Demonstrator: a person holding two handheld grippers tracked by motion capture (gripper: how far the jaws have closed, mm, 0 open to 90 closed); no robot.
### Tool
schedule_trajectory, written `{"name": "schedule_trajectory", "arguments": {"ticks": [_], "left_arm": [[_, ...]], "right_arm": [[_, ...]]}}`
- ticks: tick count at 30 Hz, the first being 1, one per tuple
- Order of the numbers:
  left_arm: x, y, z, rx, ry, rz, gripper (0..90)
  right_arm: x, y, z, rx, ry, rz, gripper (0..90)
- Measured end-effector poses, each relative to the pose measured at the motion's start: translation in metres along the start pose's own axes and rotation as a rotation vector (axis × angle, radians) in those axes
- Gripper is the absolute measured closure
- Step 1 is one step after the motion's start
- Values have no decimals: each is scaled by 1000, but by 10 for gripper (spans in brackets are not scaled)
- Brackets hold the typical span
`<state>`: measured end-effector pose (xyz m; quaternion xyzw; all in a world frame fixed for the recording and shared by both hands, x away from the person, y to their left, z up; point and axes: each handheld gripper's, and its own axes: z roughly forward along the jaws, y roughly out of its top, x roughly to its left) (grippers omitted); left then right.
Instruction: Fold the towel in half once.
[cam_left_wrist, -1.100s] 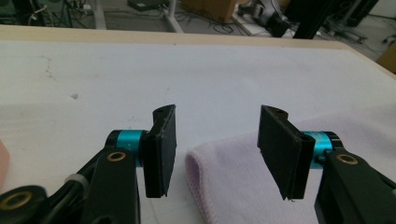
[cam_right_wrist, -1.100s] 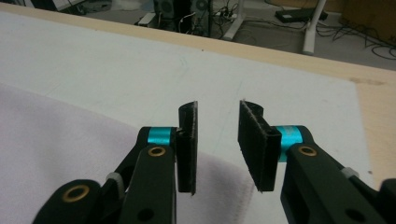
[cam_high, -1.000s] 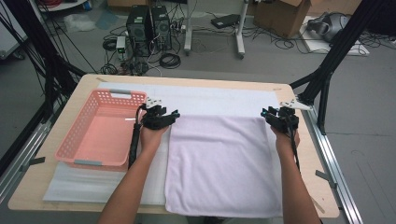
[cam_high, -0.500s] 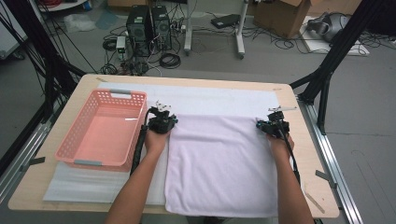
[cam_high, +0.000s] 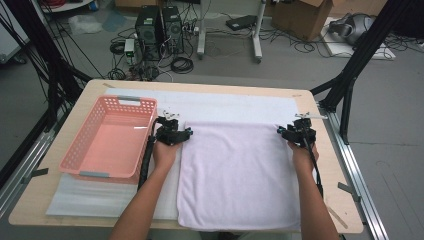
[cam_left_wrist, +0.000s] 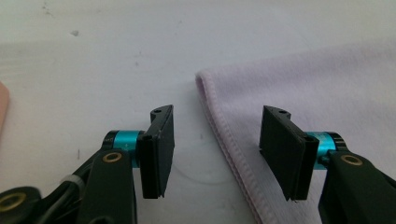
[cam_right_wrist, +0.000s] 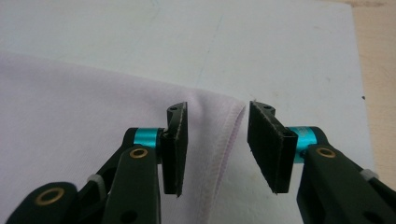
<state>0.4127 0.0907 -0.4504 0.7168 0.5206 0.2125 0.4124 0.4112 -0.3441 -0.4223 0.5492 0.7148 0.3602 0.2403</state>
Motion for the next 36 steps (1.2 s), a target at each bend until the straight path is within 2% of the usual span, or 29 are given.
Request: {"name": "schedule_trajectory", "arguments": {"ticks": [2,3,5,7,9,11,13,14,15,16,17,18,20,26,28,30,31,33,36], "left_arm": [[-2,-2,-2,6,-12,3,479],[-2,-3,-3,24,-22,13,516],[-4,-3,-4,39,-37,16,526],[-5,-3,-5,49,-56,24,601],[-7,-4,-5,50,-52,39,608],[-7,-4,-5,47,-51,43,614],[-6,-4,-5,47,-54,36,618],[-6,-4,-5,48,-56,34,610],[-7,-4,-6,49,-56,28,567],[-7,-3,-7,44,-70,21,505],[-8,-3,-10,30,-86,19,468],[-9,-2,-13,1,-100,21,452],[-11,-1,-21,-69,-131,20,422],[-19,-4,-42,-164,-227,45,291],[-21,-7,-51,-193,-245,54,263],[-23,-12,-59,-205,-252,69,187],[-23,-14,-62,-210,-272,80,181],[-23,-17,-68,-214,-282,103,180],[-21,-18,-75,-228,-313,107,179]], "right_arm": [[2,2,-7,9,7,-27,564],[3,2,-11,14,17,-38,581],[5,1,-18,24,23,-62,636],[4,-6,-24,35,50,-57,671],[2,-16,-26,73,85,-39,690],[2,-27,-29,80,101,-52,702],[3,-38,-29,110,87,-73,740],[3,-43,-28,136,65,-95,748],[1,-47,-29,107,60,-88,747],[0,-47,-31,102,43,-76,758],[0,-47,-33,105,-10,-91,783],[0,-48,-34,111,-54,-117,762],[-8,-51,-41,53,8,-33,701],[-10,-62,-73,-102,85,3,491],[-8,-67,-81,-126,116,-14,437],[-5,-72,-88,-142,146,-37,362],[-3,-74,-91,-144,159,-54,318],[0,-76,-96,-135,154,-84,238],[0,-81,-104,-154,188,-98,221]]}}
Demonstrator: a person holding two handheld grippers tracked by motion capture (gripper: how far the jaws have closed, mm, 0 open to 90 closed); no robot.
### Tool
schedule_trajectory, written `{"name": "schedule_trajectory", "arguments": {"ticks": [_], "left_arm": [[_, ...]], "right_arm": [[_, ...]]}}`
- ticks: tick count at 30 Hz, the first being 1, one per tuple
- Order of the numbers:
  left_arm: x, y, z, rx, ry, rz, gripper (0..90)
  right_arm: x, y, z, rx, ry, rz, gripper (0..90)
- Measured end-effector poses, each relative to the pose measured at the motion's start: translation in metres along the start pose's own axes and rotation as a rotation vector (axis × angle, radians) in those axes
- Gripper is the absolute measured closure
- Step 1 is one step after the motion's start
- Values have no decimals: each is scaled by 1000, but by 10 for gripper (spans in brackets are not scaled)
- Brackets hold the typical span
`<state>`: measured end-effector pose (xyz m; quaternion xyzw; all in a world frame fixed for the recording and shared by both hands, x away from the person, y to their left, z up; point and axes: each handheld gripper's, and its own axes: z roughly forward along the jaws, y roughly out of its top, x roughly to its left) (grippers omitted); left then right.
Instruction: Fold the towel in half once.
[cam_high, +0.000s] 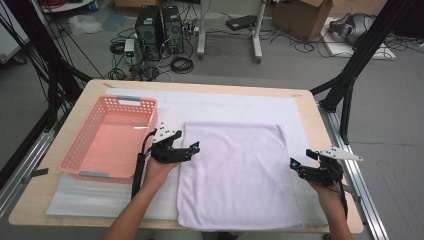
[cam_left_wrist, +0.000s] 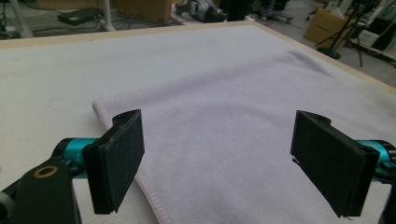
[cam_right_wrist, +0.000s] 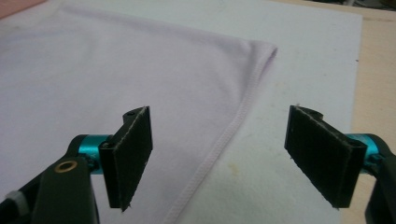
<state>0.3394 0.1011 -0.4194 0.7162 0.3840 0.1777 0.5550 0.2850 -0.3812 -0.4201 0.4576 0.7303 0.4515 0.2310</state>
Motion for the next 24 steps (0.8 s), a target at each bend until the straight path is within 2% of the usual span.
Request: {"name": "schedule_trajectory", "arguments": {"ticks": [4,8,10,12,15,19,24], "left_arm": [[-3,-1,-5,-8,-34,-1,180],[-9,-7,-10,-15,-57,18,201],[-10,-9,-11,-6,-60,34,205],[-10,-13,-11,-10,-59,16,212],[-8,-19,-11,13,-49,15,216],[-7,-18,-14,-3,-47,6,216],[-7,-21,-14,5,-44,-1,217]], "right_arm": [[3,-3,-7,-30,8,-3,198],[9,-2,-10,-46,16,-26,197],[11,-1,-10,-54,15,-36,197],[12,0,-10,-58,11,-35,197],[11,0,-10,-58,3,-34,196],[10,1,-9,-61,0,-32,196],[9,1,-9,-65,7,-29,196]]}}
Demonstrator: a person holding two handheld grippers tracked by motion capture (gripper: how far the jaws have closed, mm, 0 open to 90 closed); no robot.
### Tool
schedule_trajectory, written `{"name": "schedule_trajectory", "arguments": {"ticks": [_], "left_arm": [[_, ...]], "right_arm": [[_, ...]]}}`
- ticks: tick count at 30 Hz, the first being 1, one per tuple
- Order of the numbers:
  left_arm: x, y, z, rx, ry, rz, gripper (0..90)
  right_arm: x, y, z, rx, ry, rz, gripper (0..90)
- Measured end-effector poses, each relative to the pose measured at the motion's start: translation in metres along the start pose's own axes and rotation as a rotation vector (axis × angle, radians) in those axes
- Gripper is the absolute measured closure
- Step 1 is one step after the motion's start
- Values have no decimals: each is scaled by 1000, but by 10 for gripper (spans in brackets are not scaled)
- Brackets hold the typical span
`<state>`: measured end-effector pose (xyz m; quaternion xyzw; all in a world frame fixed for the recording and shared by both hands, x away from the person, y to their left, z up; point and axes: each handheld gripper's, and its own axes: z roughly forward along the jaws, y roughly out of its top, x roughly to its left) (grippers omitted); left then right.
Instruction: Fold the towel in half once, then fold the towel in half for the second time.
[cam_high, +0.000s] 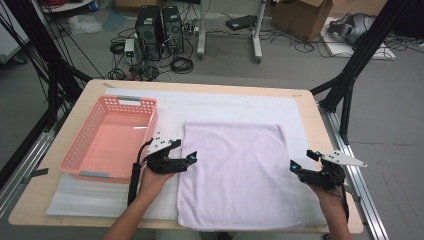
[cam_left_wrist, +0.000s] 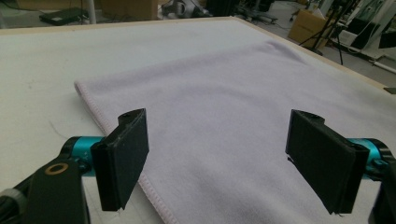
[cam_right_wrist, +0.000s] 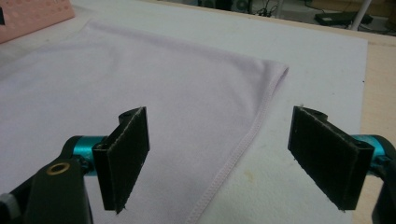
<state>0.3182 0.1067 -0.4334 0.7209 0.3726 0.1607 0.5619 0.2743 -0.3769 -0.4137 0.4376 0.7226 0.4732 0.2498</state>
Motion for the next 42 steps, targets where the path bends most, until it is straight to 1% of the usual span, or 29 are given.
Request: {"name": "schedule_trajectory", "arguments": {"ticks": [3,5,6,7,8,11,13,15,17,18,21,22,23,25,26,27,29,31,34,35,36,37,38,39,40,41,42], "left_arm": [[2,1,-1,-8,3,-5,221],[3,1,-1,-11,5,-7,221],[3,1,-1,-11,10,-15,221],[4,1,-2,-13,9,-14,221],[5,1,-2,-13,12,-17,221],[7,2,-1,-8,14,-31,221],[8,1,0,2,16,-41,221],[8,1,2,13,17,-36,222],[9,2,5,26,24,-42,229],[10,3,6,30,31,-47,237],[12,5,10,45,29,-64,246],[13,5,12,49,19,-80,252],[14,6,13,52,13,-86,267],[13,8,18,59,24,-83,276],[14,9,20,60,23,-85,274],[15,12,23,71,26,-90,273],[18,17,27,75,41,-94,270],[23,22,32,78,42,-109,267],[27,26,38,92,24,-116,262],[28,27,40,89,31,-109,256],[30,26,41,81,34,-111,254],[33,25,44,89,41,-120,248],[36,22,47,108,68,-131,241],[38,21,49,123,84,-138,247],[42,18,53,147,113,-143,252],[44,18,54,163,130,-139,255],[45,17,57,167,154,-140,265]], "right_arm": [[-1,0,-1,-6,-3,9,196],[-2,-1,1,1,-3,18,195],[-2,-2,1,10,-4,11,196],[-2,-2,1,12,-2,16,196],[-2,-2,2,9,-1,9,196],[-2,-1,2,11,3,8,195],[-3,-2,3,14,5,13,196],[-4,-3,4,25,9,14,195],[-5,-3,7,34,11,14,196],[-6,-3,7,41,13,24,195],[-8,-3,11,45,16,35,195],[-8,-2,13,45,17,40,195],[-9,-2,15,50,15,40,195],[-9,0,20,63,23,50,195],[-9,0,23,73,28,61,195],[-9,1,27,92,36,78,195],[-10,3,36,128,40,76,195],[-10,6,43,145,39,81,195],[-12,12,51,154,37,86,195],[-13,14,54,159,35,82,195],[-14,16,57,163,30,81,195],[-16,18,60,171,27,77,195],[-17,20,63,178,20,78,195],[-18,23,68,191,12,77,196],[-19,25,71,192,6,76,196],[-20,27,76,202,-4,74,196],[-20,28,80,210,-12,76,198]]}}
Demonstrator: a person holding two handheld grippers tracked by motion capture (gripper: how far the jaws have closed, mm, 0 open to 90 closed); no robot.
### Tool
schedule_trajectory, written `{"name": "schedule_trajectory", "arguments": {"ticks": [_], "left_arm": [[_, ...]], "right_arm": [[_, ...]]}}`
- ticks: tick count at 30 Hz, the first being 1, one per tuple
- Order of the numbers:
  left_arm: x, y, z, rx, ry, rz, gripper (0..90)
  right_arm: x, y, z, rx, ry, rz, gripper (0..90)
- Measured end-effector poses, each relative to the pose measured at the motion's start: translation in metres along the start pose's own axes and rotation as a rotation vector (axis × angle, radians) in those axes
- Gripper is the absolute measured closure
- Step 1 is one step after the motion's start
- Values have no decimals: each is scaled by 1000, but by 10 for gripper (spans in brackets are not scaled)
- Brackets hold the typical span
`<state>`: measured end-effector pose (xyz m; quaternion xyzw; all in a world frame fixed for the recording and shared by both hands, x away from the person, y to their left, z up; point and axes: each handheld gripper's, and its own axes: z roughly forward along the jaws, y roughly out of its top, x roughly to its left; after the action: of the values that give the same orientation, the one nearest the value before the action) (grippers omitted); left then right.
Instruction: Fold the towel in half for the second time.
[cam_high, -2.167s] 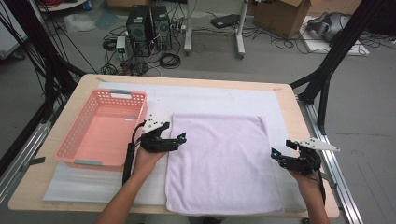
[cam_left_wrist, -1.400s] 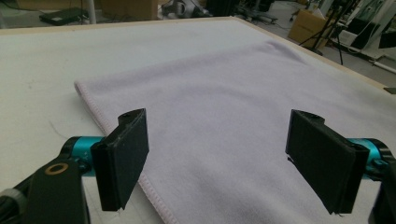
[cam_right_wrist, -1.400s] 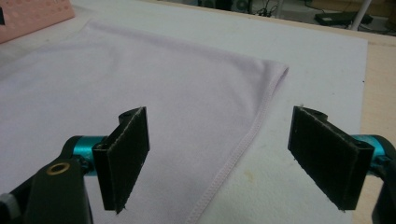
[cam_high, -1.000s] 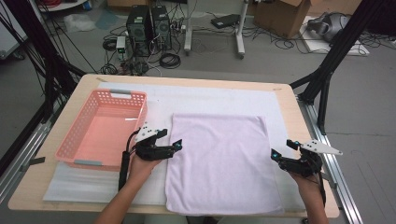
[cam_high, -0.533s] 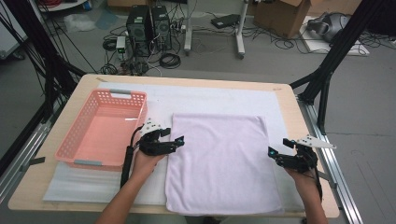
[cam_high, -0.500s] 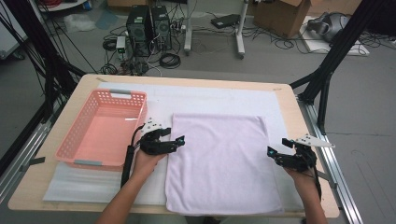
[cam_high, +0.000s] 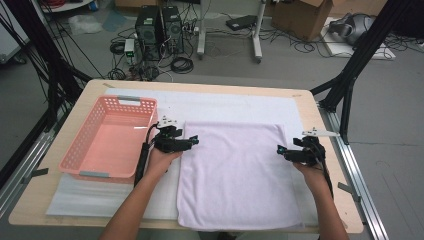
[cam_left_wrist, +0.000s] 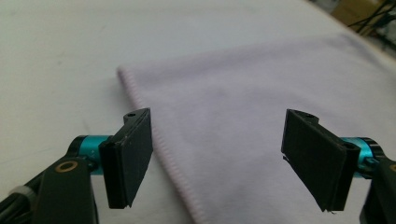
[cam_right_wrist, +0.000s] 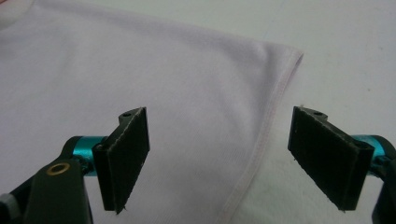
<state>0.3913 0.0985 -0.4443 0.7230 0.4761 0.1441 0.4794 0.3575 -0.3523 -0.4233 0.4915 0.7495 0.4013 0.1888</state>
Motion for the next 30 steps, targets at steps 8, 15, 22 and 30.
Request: {"name": "schedule_trajectory", "arguments": {"ticks": [8,15,22,30], "left_arm": [[6,4,21,54,57,-48,373],[-6,6,28,88,132,62,543],[-5,6,28,92,85,9,830],[-7,20,6,-46,39,-51,836]], "right_arm": [[-11,14,34,62,-104,49,321],[-12,15,47,128,-132,44,489],[-8,16,46,136,-78,34,830],[-10,15,25,-10,-55,70,864]]}}
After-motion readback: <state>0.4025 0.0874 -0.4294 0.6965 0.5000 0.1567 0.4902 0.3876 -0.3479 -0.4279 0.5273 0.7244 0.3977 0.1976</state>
